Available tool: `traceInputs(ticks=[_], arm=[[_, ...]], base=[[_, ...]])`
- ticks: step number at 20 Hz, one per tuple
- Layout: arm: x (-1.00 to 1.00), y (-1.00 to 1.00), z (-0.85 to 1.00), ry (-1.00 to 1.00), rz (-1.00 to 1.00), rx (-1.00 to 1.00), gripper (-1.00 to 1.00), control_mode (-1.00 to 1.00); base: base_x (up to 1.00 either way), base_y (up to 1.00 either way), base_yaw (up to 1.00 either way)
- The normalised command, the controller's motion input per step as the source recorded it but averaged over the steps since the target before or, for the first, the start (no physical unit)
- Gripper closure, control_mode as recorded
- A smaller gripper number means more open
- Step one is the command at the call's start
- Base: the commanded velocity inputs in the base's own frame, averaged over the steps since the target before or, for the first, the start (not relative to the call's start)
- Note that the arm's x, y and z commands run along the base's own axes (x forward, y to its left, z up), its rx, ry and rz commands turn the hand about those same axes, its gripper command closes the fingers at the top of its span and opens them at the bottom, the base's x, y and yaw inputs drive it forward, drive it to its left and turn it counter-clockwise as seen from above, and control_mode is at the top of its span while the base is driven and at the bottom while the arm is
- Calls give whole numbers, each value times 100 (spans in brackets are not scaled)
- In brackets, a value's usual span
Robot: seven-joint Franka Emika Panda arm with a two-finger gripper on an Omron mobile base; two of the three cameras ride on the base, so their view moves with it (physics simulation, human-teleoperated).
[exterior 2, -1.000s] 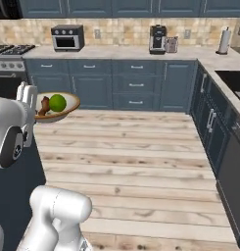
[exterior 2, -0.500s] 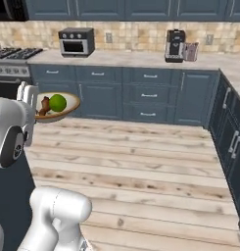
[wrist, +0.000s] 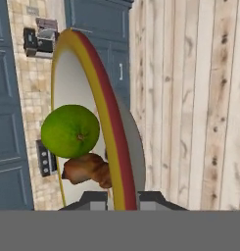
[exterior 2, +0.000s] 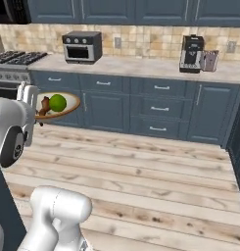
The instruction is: Pick the chicken drumstick and lime from their plates and place them in the bowl. Then put the bowl in the fridge.
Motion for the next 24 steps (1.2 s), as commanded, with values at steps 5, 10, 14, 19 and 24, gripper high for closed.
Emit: traceInputs(ticks=[5, 10, 14, 19, 24], arm=[[0, 0, 0, 0, 0, 0, 100, 100], [0, 0, 0, 0, 0, 0, 100, 100], [0, 0, 0, 0, 0, 0, 100, 100], [0, 0, 0, 0, 0, 0, 100, 100], [0, 0, 0, 0, 0, 0, 100, 100]], base=[[93, 0, 24], [88, 0, 32], [85, 0, 36], [85, 0, 36], [86, 0, 35]])
